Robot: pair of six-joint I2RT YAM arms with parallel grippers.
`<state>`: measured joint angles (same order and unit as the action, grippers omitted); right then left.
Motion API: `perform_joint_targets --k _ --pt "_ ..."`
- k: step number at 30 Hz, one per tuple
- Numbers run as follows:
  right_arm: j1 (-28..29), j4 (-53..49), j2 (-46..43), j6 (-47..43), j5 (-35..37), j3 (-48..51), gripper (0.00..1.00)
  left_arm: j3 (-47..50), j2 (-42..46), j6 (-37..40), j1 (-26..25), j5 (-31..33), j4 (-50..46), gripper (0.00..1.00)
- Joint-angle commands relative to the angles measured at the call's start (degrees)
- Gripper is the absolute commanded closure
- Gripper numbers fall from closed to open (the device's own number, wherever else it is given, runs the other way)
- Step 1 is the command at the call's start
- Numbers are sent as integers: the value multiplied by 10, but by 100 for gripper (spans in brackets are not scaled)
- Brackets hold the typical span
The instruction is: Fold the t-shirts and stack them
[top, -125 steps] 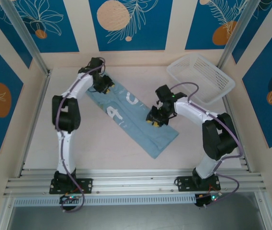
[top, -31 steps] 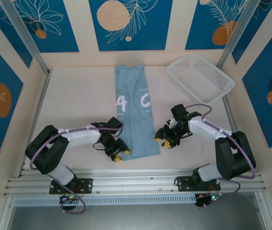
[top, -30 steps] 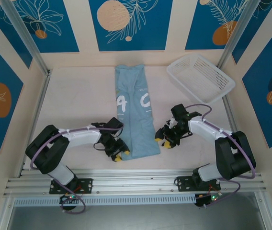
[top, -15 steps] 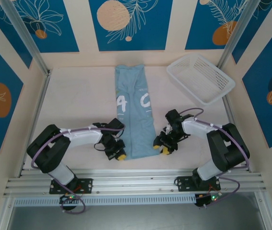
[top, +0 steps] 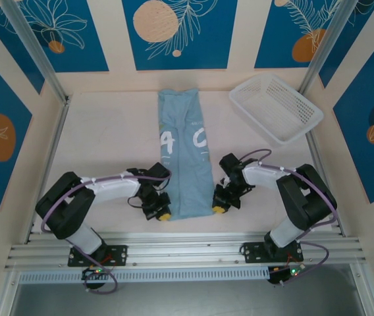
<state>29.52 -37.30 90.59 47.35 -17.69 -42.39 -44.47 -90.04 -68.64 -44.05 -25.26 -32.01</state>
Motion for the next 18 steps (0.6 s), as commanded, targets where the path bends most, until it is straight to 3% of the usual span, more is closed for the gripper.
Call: perform_joint_targets --k 1,9,18 --pt "18 -43 -33 22 10 8 100 18 34 14 1 20 -38 100" --pt "62 -100 -109 62 -34 22 100 38 108 45 -9 -1 -40 100" --pt "26 -148 -133 83 -14 -78 100 -40 155 36 16 90 -54 100"
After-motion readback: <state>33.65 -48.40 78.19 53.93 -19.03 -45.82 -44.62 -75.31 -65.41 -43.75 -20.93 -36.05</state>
